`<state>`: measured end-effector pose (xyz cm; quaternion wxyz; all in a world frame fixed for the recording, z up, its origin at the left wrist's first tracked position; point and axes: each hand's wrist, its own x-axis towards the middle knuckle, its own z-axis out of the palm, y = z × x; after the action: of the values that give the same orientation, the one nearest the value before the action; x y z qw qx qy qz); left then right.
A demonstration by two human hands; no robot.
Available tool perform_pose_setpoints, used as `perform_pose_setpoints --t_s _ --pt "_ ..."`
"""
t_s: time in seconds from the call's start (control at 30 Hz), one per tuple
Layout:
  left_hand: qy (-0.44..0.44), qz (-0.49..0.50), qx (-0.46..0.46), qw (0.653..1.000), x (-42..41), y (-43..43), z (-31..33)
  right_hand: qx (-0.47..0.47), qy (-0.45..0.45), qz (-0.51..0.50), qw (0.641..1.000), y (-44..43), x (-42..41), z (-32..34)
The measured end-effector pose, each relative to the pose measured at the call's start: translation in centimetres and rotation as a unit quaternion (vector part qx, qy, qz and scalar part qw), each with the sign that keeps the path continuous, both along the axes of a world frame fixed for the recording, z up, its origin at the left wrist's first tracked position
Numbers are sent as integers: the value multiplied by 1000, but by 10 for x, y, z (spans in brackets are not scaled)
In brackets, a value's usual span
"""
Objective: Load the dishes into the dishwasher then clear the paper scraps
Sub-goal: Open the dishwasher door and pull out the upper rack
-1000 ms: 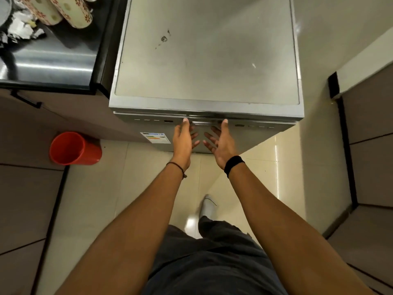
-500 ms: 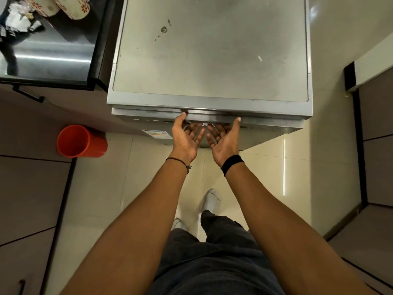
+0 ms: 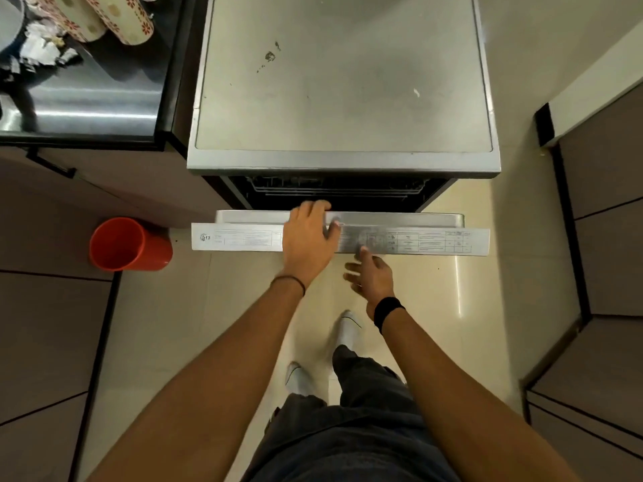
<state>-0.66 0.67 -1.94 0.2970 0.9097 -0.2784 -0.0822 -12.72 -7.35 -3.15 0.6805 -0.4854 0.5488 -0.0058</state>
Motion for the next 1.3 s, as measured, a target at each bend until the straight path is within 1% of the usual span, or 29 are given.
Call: perform_pose_setpoints --t_s 0.03,0.07,0.1,0.13,0.17,0.2,0.23,0.27,0.33,0.4,0.47,0.57,0.67,0.77,0.9,1.1,1.2,1.3 --pt "2 -15 43 999 11 -1 -3 -117 33 71 990 0 -5 2" --pt "16 -25 83 996 20 -2 -6 -238 46 125 962 -1 -8 6" --pt "29 -36 120 992 27 -2 -10 -330 34 148 932 -5 -5 11" --pt "33 -51 152 987 32 -1 -15 -398 7 162 903 -11 2 16" --pt "28 -68 177 982 36 0 -19 -445 -20 185 876 -21 13 18" --pt "22 -79 192 978 37 1 -23 -465 -35 224 856 -31 23 18" --pt "18 -84 197 977 38 1 -25 -467 -29 276 840 -41 34 18" --pt "17 -85 198 976 39 2 -26 -458 -9 334 823 -49 43 15" --pt "15 -87 197 977 37 4 -27 -445 61 425 786 -56 52 11" --pt "20 -93 193 977 33 8 -28 -461 102 461 751 -52 49 7" --pt "28 -100 194 975 26 15 -28 -477 105 451 747 -42 38 3" --pt "38 -119 205 971 5 33 -27 -474 105 431 760 -19 13 -7" --pt "56 -141 227 962 -27 56 -32 -445 108 424 781 6 -19 -21" --pt "66 -153 230 959 -64 86 -47 -421 114 422 795 35 -54 -40" --pt "92 -158 224 957 -119 123 -76 -393 129 434 801 72 -105 -71" --pt "121 -128 215 961 -181 162 -132 -378 148 449 796 108 -161 -117" --pt "129 -101 216 963 -212 177 -170 -379 155 469 783 127 -190 -154" --pt "146 -85 221 961 -245 191 -219 -372 162 500 765 146 -221 -205"
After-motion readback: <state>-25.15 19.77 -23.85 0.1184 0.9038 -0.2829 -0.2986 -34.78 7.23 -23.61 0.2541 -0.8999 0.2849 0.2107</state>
